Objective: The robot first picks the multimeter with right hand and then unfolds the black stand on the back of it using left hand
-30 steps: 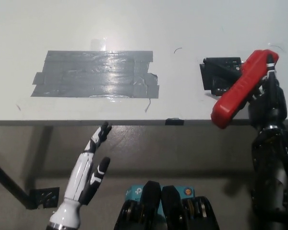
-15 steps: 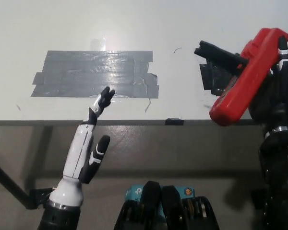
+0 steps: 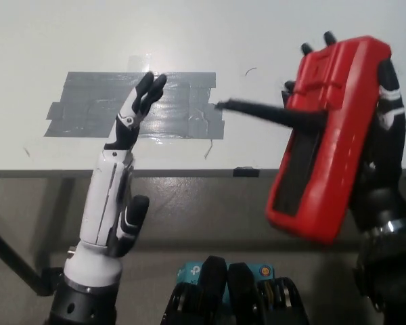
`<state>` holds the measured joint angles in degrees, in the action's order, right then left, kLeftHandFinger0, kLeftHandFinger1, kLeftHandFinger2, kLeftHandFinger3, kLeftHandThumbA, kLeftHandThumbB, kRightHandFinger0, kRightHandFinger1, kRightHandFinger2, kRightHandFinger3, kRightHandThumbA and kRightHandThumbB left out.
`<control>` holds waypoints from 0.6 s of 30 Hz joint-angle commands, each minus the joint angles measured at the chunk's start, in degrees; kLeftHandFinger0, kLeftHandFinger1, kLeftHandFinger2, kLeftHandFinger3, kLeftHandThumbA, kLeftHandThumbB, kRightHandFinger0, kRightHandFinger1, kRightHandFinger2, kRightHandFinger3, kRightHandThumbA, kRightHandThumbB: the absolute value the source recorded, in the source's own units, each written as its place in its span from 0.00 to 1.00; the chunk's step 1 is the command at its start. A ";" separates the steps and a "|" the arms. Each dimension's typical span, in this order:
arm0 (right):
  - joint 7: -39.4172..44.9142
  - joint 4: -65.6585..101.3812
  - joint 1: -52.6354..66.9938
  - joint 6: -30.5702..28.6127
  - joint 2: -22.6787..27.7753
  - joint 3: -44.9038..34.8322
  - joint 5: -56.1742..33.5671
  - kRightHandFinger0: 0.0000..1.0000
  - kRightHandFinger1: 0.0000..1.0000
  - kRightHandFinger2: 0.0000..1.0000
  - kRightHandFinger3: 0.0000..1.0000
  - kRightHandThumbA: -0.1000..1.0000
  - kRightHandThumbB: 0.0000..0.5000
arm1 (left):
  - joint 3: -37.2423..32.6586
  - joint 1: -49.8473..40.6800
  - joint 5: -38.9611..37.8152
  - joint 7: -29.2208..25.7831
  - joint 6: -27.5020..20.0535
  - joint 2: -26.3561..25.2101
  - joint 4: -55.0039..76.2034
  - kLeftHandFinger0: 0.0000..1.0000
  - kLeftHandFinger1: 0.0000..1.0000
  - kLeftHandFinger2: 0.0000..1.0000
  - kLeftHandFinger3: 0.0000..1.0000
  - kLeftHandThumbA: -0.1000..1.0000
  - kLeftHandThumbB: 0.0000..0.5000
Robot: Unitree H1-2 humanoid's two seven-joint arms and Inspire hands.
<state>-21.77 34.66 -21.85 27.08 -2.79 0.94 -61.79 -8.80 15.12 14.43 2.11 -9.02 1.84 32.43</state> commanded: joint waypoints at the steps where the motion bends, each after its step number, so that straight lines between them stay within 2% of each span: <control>1: 2.92 3.98 -1.52 -0.15 0.88 1.71 -7.51 0.00 0.30 0.81 0.78 0.00 0.21 | -1.03 3.43 2.10 1.08 1.54 1.63 3.51 1.00 1.00 1.00 1.00 1.00 0.47; 2: 3.27 3.73 -1.25 -0.15 0.69 1.83 -7.71 0.00 0.31 0.82 0.80 0.00 0.20 | -1.11 3.21 3.81 0.89 1.28 2.03 4.12 1.00 1.00 1.00 1.00 1.00 0.47; 5: 2.28 4.05 -0.39 -0.15 0.70 2.27 -7.38 0.00 0.32 0.82 0.80 0.00 0.24 | -2.40 1.48 4.85 2.02 2.48 2.73 7.46 1.00 1.00 1.00 1.00 1.00 0.47; 7: 2.05 4.08 -0.31 -0.41 0.51 2.20 -7.64 0.00 0.31 0.82 0.80 0.00 0.19 | -3.07 1.05 5.83 2.53 2.09 2.96 9.04 1.00 1.00 1.00 1.00 1.00 0.51; 8: 2.07 4.43 0.53 -0.60 0.43 2.40 -7.50 0.00 0.33 0.82 0.86 0.00 0.19 | -3.52 0.32 6.22 2.82 2.05 3.04 9.75 1.00 1.00 1.00 1.00 1.00 0.52; 10: 2.00 4.78 0.57 -0.63 0.72 2.34 -7.16 0.00 0.34 0.83 0.87 0.00 0.19 | -3.76 0.32 8.05 2.28 -0.44 3.14 10.07 1.00 1.00 1.00 1.00 1.00 0.47; 11: 1.94 4.50 0.08 -0.64 0.93 2.09 -7.20 0.00 0.34 0.83 0.87 0.00 0.19 | -3.49 0.90 8.99 1.30 -3.46 2.76 9.07 1.00 1.00 1.00 1.00 1.00 0.44; 14: 1.23 4.44 -0.14 -0.74 1.10 1.63 -8.30 0.00 0.34 0.84 0.87 0.00 0.17 | -3.55 0.94 8.60 0.77 -6.09 2.29 8.52 1.00 1.00 1.00 1.00 1.00 0.41; 18: 0.75 4.32 -0.24 -1.01 1.24 1.19 -7.97 0.00 0.36 0.87 0.91 0.00 0.14 | -4.35 0.22 9.57 1.27 -5.53 3.39 9.15 1.00 1.00 1.00 1.00 1.00 0.45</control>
<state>-21.27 36.74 -20.59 27.15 -1.47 2.65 -67.13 -12.25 15.09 21.55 3.62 -11.28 4.02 40.32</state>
